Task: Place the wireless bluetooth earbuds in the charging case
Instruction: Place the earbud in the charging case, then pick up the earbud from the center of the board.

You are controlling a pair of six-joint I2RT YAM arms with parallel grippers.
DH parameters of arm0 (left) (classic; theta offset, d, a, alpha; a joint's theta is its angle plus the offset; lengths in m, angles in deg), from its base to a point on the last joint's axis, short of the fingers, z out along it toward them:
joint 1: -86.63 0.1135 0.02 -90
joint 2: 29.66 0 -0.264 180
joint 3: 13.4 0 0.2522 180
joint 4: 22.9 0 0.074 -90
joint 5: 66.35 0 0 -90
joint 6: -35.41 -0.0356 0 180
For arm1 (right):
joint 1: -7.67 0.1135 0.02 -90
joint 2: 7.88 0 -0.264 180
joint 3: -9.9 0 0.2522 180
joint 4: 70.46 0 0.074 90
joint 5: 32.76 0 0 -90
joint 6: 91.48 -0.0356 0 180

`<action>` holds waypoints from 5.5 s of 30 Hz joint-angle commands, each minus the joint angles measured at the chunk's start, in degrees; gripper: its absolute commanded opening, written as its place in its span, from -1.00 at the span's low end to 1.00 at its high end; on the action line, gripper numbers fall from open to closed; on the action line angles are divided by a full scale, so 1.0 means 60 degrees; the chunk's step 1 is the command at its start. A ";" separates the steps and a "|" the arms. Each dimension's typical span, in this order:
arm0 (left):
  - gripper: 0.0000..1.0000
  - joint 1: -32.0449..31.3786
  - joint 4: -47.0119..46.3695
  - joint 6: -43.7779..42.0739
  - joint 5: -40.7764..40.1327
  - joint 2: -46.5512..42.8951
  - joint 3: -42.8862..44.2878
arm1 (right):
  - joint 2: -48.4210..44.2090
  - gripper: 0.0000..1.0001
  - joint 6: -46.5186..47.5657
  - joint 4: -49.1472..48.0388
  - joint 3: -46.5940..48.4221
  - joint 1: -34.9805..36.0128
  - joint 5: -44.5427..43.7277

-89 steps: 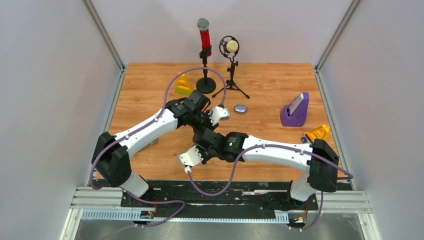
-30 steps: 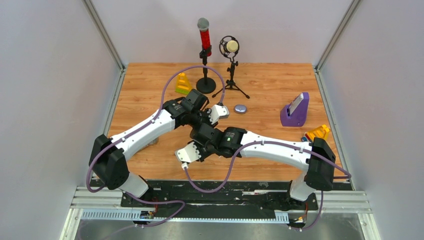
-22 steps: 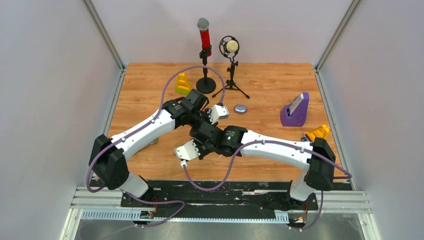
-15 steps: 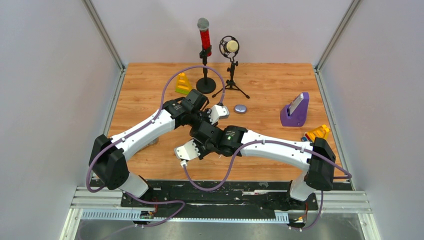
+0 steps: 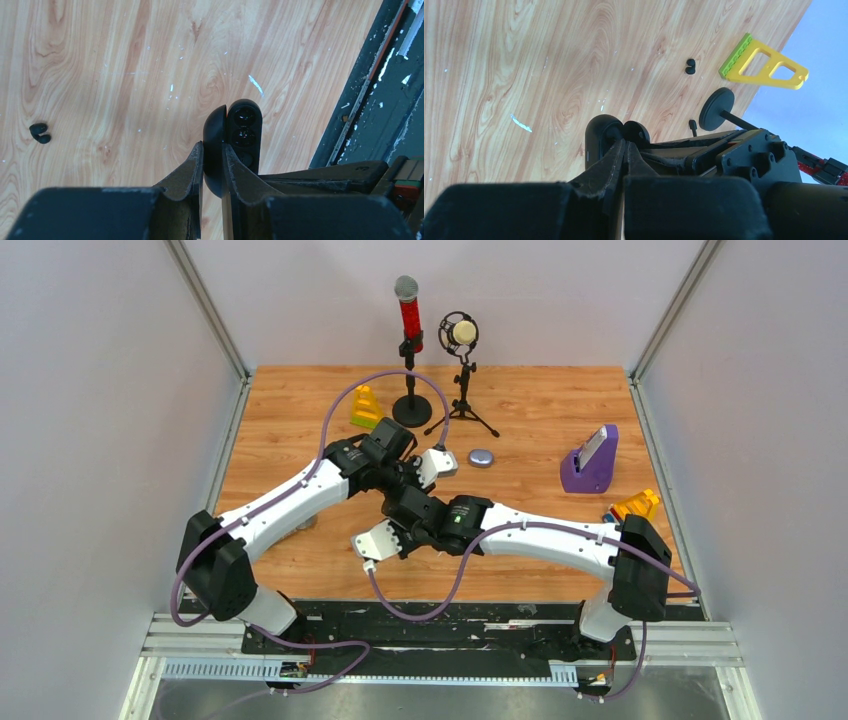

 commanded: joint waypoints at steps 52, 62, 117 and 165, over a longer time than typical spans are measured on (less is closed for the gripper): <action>-0.57 0.2249 -0.1313 -0.1236 -0.1889 -0.6227 -0.3219 | 0.4219 -0.05 -0.9165 -0.1582 0.5762 -0.6676 0.9909; -0.52 0.2488 -0.1319 -0.1243 -0.1393 -0.6762 -0.3464 | 0.7390 0.13 -1.0923 -0.1588 0.7985 -0.6524 0.9960; -0.47 0.3536 -0.1227 -0.0852 -0.0025 -0.7217 -0.3370 | 0.8041 -0.05 -1.3280 -0.3166 0.5911 -0.5918 1.1047; -0.47 0.3847 -0.1381 -0.0734 0.0173 -0.7321 -0.3563 | 0.7917 -0.10 -0.5895 -0.0904 0.7629 -0.4259 0.6587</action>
